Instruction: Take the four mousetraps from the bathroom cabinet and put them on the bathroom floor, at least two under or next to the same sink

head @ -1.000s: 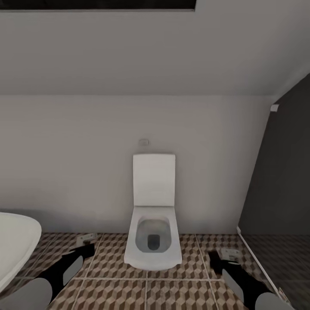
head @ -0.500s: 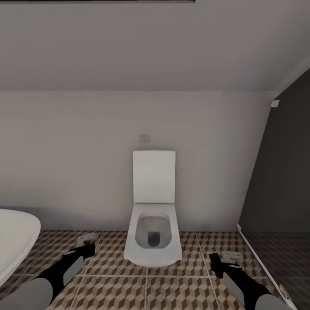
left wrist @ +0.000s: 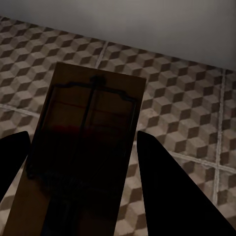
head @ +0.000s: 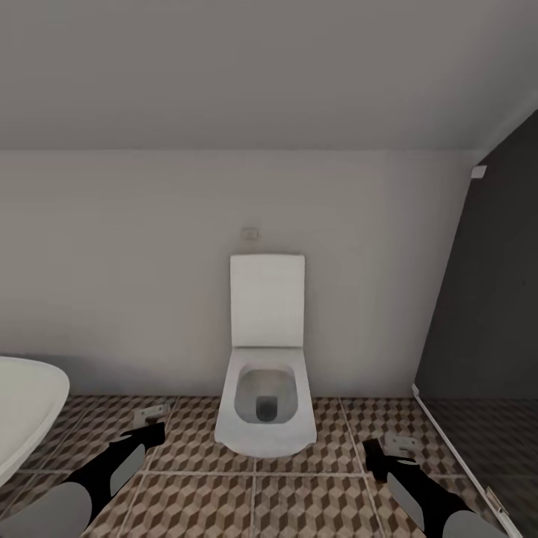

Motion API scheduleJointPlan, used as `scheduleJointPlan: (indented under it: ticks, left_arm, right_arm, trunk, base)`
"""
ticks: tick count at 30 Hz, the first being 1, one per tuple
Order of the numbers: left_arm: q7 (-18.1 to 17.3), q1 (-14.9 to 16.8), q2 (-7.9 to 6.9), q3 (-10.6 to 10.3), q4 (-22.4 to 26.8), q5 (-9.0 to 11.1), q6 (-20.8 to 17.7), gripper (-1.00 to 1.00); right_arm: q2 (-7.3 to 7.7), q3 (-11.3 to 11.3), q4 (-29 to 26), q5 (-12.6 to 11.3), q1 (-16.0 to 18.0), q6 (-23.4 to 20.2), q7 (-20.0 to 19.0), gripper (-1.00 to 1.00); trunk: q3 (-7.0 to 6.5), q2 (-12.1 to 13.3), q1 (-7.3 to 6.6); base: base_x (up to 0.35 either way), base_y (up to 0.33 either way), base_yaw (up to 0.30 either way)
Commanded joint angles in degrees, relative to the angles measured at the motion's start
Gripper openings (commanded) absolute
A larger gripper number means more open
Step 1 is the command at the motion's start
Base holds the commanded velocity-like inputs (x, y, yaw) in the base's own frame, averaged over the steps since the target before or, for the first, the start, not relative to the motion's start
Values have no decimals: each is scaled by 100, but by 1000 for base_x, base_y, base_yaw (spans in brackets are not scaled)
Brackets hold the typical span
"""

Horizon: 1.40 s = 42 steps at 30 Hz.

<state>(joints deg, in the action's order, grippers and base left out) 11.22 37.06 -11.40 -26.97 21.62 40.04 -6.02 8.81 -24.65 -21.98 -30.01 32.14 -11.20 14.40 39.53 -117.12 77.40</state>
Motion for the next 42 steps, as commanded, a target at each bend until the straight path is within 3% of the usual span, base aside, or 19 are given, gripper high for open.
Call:
scheduleJointPlan:
  ticks: [1, 42]
  left_arm:
    - [47, 3, -9, -47, 18, 39, -23, -100]
    - [58, 6, -3, -36, 27, 39, 13, -100]
  right_arm:
    - [7, -48, -17, -40, 3, -32, 45, -100]
    - [-2, -75, -87, -32, 3, -39, 63, -100]
  trunk:
    - [25, -45, 22]
    - [761, -1689, 922]
  base:
    - [0, 0, 0]
    - [0, 0, 0]
